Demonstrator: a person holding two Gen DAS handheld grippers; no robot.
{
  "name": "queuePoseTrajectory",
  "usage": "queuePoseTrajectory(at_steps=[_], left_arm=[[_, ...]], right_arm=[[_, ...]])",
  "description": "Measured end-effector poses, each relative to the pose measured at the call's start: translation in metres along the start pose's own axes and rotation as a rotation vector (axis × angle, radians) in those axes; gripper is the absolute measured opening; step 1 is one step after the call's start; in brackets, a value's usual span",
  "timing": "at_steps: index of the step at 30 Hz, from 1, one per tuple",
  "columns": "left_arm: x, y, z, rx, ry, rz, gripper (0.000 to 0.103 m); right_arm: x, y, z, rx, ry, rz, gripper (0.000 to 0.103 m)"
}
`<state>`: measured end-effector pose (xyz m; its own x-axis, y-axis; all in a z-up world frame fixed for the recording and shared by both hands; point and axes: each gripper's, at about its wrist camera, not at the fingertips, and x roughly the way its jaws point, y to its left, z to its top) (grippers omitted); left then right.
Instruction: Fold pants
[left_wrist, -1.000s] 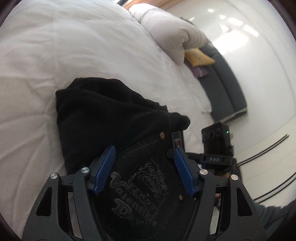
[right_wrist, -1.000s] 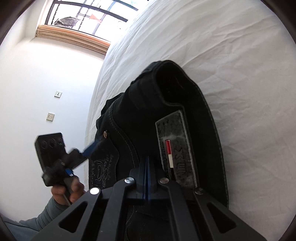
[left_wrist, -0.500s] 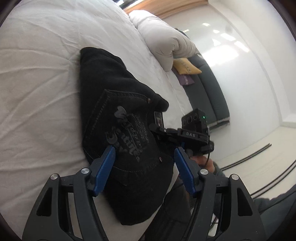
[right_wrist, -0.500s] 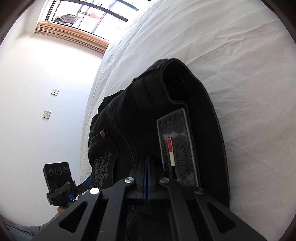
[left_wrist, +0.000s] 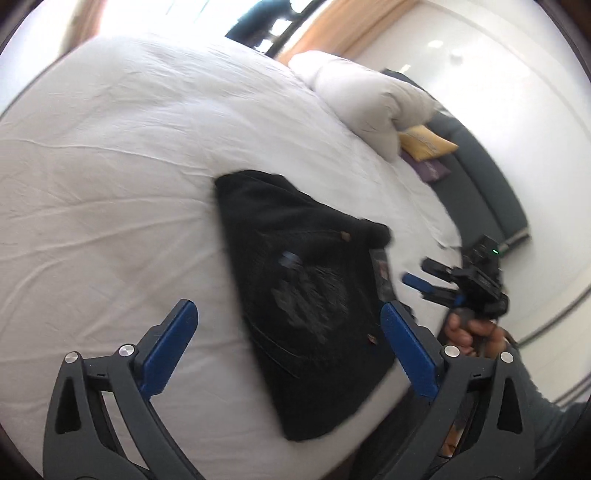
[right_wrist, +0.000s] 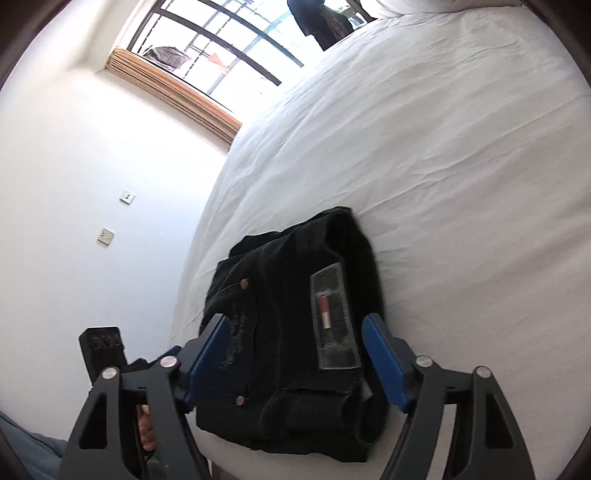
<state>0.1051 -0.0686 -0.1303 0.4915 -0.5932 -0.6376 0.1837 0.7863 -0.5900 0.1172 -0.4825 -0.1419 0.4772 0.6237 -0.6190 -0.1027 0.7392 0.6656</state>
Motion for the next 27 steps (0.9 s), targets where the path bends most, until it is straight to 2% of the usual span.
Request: queuePoseTrajectory(at_steps=[2,4,5,7,10,11,12,13,14,15,17,18,19,23,27], left_arm=[[0.016,0.007,0.002,-0.049,0.055,0.056,0.101],[0.038,0.009,0.003,-0.078,0.129,0.085,0.101],[0.049,0.008,0.002,-0.088,0.166,0.081,0.101],[0.06,0.004,0.002,-0.072,0.19,0.103,0.101],[0.075,-0.004,0.009,-0.06,0.224,0.069,0.1],[0.084,-0.005,0.012,-0.064,0.243,0.069,0.1],[0.089,-0.006,0.013,-0.061,0.26,0.068,0.099],[0.095,-0.007,0.017,-0.053,0.273,0.071,0.089],[0.099,-0.009,0.021,-0.043,0.28,0.08,0.064],[0.103,-0.01,0.024,-0.05,0.289,0.087,0.057],[0.105,-0.007,0.025,-0.061,0.288,0.1,0.047],[0.104,-0.009,0.024,-0.048,0.28,0.101,0.044],[0.1,-0.008,0.024,-0.041,0.273,0.099,0.041],[0.089,-0.006,0.022,-0.059,0.232,0.079,0.028],[0.069,-0.011,0.028,-0.037,0.194,0.056,0.025]], right_arm=[[0.006,-0.011,0.008,0.027,0.029,-0.036,0.078],[0.025,-0.022,0.012,0.063,0.096,-0.054,0.078],[0.038,-0.025,0.013,0.068,0.132,-0.075,0.079],[0.053,-0.019,0.015,0.036,0.151,-0.095,0.08],[0.068,-0.004,0.023,0.007,0.171,-0.097,0.081],[0.074,0.0,0.025,-0.007,0.184,-0.09,0.078],[0.08,0.005,0.025,-0.023,0.206,-0.077,0.068],[0.087,0.012,0.024,-0.042,0.236,-0.084,0.067],[0.092,0.02,0.023,-0.077,0.246,-0.124,0.067],[0.096,0.026,0.021,-0.101,0.254,-0.151,0.067],[0.097,0.032,0.022,-0.095,0.249,-0.18,0.057],[0.096,0.033,0.021,-0.091,0.247,-0.204,0.043],[0.094,0.033,0.022,-0.084,0.241,-0.22,0.036],[0.089,0.051,0.02,-0.139,0.222,-0.279,0.025],[0.082,0.083,0.021,-0.209,0.186,-0.306,0.021]])
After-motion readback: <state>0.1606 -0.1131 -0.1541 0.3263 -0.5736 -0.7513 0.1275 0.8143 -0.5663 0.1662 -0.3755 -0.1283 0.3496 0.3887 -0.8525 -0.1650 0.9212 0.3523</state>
